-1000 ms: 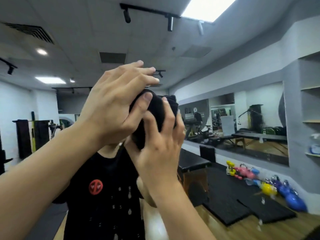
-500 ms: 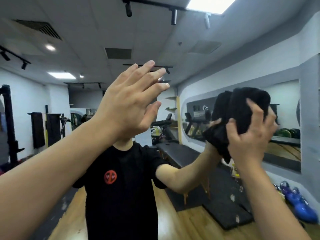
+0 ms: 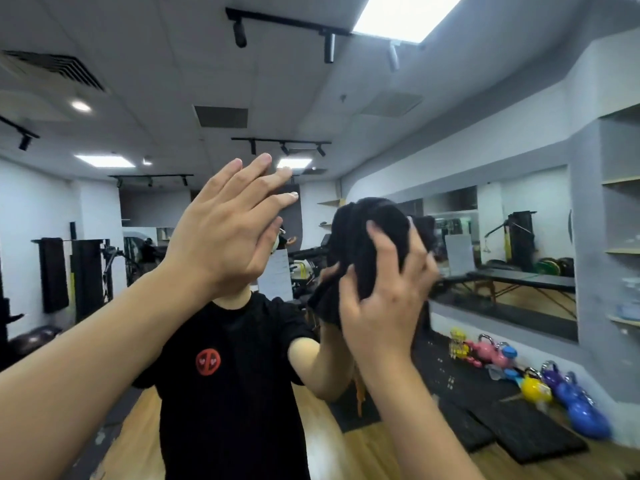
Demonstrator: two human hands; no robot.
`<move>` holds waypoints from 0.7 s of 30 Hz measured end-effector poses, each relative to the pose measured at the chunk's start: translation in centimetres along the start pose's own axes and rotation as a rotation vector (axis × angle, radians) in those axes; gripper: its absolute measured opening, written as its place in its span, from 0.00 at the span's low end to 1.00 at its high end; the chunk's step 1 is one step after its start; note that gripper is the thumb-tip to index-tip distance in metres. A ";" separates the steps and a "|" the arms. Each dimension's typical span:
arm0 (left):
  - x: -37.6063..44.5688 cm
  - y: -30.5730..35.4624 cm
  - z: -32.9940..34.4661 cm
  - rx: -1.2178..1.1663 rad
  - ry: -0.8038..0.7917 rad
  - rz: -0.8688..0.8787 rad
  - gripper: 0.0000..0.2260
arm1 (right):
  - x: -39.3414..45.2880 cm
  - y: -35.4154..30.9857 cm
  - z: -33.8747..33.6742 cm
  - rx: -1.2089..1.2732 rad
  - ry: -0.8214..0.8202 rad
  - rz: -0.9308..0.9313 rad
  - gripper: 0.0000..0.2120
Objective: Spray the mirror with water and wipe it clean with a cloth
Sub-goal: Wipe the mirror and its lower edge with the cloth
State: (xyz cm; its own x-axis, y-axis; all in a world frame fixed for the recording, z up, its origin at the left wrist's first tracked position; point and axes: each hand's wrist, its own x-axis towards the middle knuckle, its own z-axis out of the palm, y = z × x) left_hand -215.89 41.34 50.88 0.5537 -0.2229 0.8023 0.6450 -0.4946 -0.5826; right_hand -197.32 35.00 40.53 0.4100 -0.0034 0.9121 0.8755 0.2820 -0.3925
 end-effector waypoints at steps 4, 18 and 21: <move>0.0 -0.2 -0.1 -0.032 0.007 0.004 0.20 | -4.8 -5.2 2.1 0.021 -0.100 -0.207 0.31; 2.6 5.4 0.4 0.014 0.042 -0.068 0.18 | -0.5 7.1 -1.7 -0.046 -0.058 -0.370 0.28; 5.1 9.1 2.8 -0.005 0.010 -0.023 0.18 | 2.3 12.5 -3.9 -0.060 -0.035 -0.330 0.28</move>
State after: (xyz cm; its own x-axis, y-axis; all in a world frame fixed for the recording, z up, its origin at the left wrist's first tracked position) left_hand -205.74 38.08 49.27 0.5335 -0.2203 0.8166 0.6548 -0.5035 -0.5636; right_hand -184.43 34.77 37.23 0.0940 -0.0523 0.9942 0.9734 0.2142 -0.0808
